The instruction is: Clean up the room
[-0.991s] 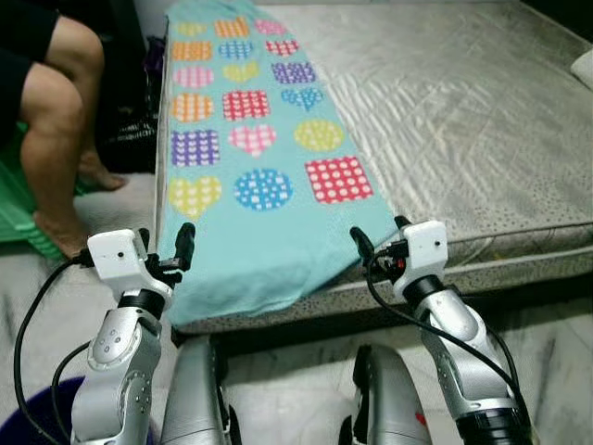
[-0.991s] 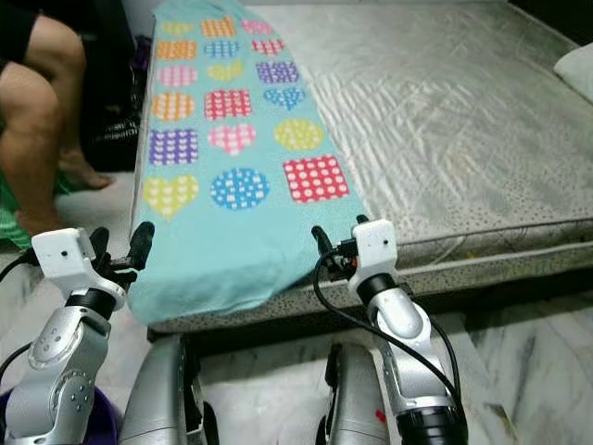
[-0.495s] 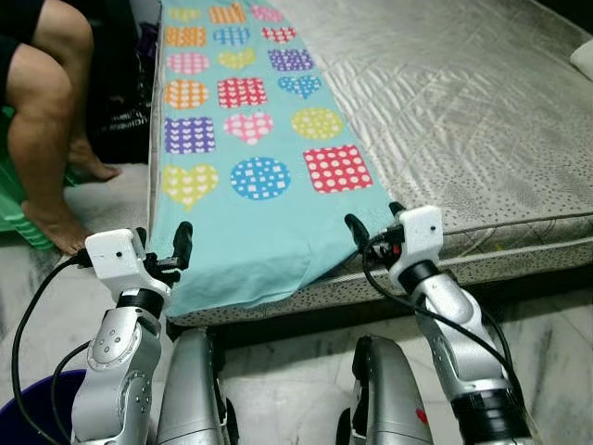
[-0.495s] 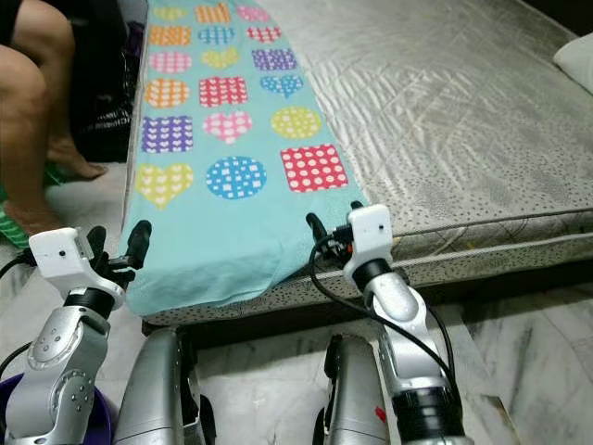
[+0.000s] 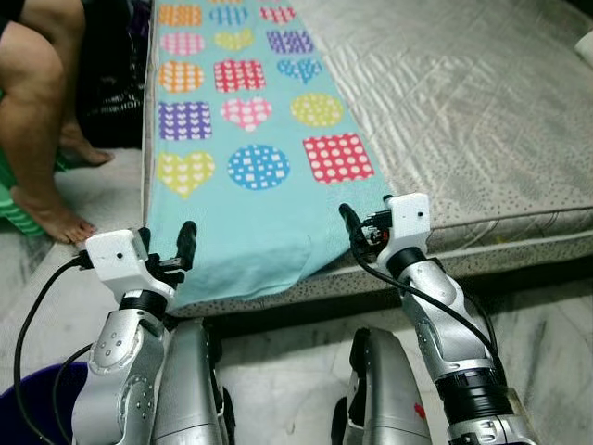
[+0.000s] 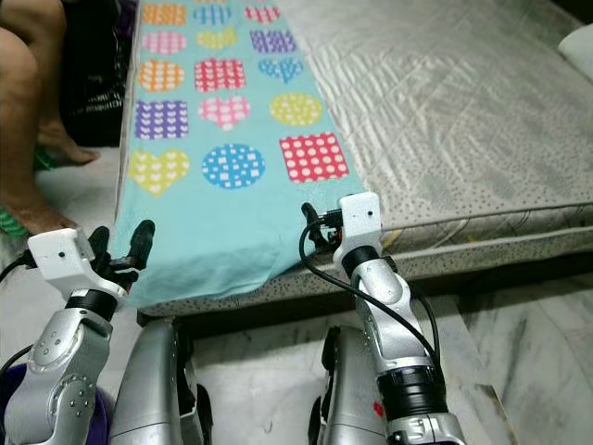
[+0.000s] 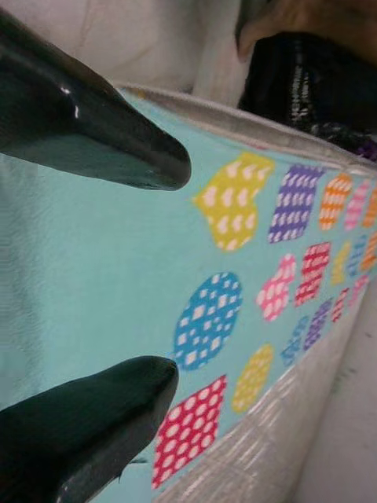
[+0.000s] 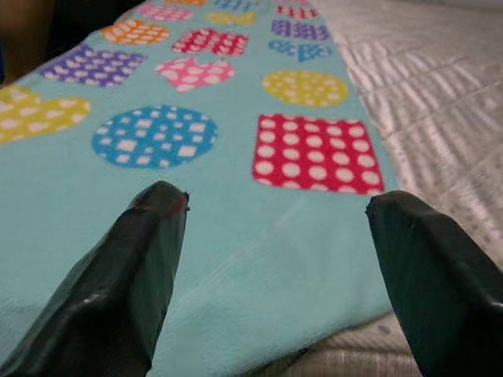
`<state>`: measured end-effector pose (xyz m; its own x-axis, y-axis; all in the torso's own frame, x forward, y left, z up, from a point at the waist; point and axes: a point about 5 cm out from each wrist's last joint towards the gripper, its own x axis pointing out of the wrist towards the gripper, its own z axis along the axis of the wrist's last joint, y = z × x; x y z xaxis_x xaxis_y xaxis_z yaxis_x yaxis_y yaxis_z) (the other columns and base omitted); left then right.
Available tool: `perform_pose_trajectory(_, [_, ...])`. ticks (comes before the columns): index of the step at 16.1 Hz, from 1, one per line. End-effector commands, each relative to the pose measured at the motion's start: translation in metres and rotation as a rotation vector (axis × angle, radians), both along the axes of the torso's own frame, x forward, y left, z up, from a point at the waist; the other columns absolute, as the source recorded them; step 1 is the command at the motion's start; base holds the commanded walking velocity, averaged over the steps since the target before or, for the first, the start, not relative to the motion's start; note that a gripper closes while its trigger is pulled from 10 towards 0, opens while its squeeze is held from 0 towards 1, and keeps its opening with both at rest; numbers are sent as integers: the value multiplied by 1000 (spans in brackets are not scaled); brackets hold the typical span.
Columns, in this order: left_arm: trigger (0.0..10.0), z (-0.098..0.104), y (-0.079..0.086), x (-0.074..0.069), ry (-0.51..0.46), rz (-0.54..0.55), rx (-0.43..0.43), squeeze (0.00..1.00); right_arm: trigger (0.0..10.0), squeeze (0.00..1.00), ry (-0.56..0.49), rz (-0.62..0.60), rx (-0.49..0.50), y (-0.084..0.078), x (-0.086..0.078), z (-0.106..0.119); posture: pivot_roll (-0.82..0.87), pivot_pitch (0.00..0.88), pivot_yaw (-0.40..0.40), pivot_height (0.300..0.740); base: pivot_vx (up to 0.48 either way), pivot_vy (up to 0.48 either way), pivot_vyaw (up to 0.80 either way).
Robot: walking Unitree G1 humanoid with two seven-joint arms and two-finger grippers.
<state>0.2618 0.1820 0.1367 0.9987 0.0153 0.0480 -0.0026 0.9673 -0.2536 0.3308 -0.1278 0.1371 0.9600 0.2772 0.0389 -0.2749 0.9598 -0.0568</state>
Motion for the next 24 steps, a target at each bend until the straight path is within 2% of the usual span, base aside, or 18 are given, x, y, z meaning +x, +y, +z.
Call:
perform_pose_trajectory(1, [10000, 0, 0, -3, 6, -8, 5, 0, 10000, 0, 16, -13, -6, -4, -4, -6, -27, 214, -52, 512, 0, 0, 0])
perform_pose_trajectory(4, [10000, 0, -1, -5, 16, -12, 6, 0, 10000, 0, 18, -12, 14, -3, -8, -10, -26, 220, -48, 478, 0, 0, 0])
perform_pose_trajectory(9, [10000, 7, -6, -2, -32, -63, 5, 0, 10000, 0, 18, -31, 6, -7, -10, -12, -33, 213, -37, 478, 0, 0, 0])
perform_pose_trajectory(15, [10000, 7, -7, 1, -37, -63, 7, 0, 10000, 0, 14, -37, -13, -13, -10, -12, -34, 204, -42, 478, 282, 0, 0])
perform_pose_trajectory(24, [10000, 5, -7, 2, -20, -51, 9, 0, 10000, 0, 1, -49, -33, -19, -9, -12, -34, 196, -39, 478, 0, 0, 0])
